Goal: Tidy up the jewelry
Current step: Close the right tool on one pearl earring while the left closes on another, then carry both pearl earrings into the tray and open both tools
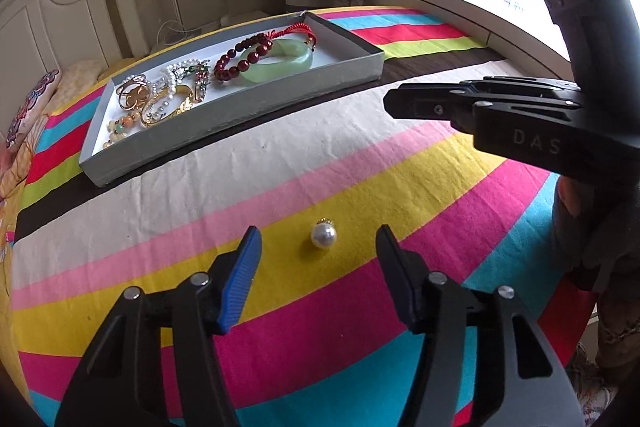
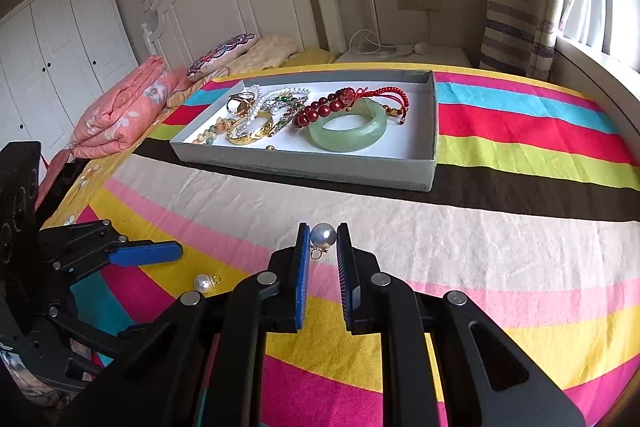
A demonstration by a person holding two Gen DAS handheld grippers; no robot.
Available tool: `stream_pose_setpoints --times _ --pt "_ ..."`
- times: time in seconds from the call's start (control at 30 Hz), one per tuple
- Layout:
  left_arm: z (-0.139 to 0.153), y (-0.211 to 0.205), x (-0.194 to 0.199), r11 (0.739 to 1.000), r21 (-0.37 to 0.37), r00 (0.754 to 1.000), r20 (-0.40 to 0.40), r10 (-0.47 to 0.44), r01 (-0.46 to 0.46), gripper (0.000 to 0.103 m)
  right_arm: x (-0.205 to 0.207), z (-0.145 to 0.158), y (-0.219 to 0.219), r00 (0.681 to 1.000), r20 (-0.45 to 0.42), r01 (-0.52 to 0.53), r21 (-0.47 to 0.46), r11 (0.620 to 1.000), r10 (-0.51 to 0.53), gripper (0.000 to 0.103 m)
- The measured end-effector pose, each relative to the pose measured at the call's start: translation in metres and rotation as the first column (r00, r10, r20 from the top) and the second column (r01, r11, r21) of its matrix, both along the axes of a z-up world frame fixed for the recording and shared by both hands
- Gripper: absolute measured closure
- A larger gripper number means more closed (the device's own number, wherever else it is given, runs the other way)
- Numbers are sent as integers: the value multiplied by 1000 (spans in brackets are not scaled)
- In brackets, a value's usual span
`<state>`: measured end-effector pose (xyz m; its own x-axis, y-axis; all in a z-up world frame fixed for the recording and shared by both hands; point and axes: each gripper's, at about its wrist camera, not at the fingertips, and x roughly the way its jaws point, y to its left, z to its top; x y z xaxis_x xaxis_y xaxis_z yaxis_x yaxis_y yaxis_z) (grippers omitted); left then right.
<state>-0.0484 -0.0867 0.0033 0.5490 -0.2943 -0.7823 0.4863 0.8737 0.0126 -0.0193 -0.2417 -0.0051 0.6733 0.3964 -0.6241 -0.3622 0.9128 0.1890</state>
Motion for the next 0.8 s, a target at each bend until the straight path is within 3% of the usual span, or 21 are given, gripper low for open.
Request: stream_pose_setpoints --times 0.33,0.8 --pt "-2 -4 -2 1000 28 999 31 -11 10 76 -2 0 -2 1000 4 -17 23 1000 17 88" --pt "-3 -5 -6 999 54 998 61 1 -4 90 0 -2 -1 1000 -9 -14 12 1000 14 88"
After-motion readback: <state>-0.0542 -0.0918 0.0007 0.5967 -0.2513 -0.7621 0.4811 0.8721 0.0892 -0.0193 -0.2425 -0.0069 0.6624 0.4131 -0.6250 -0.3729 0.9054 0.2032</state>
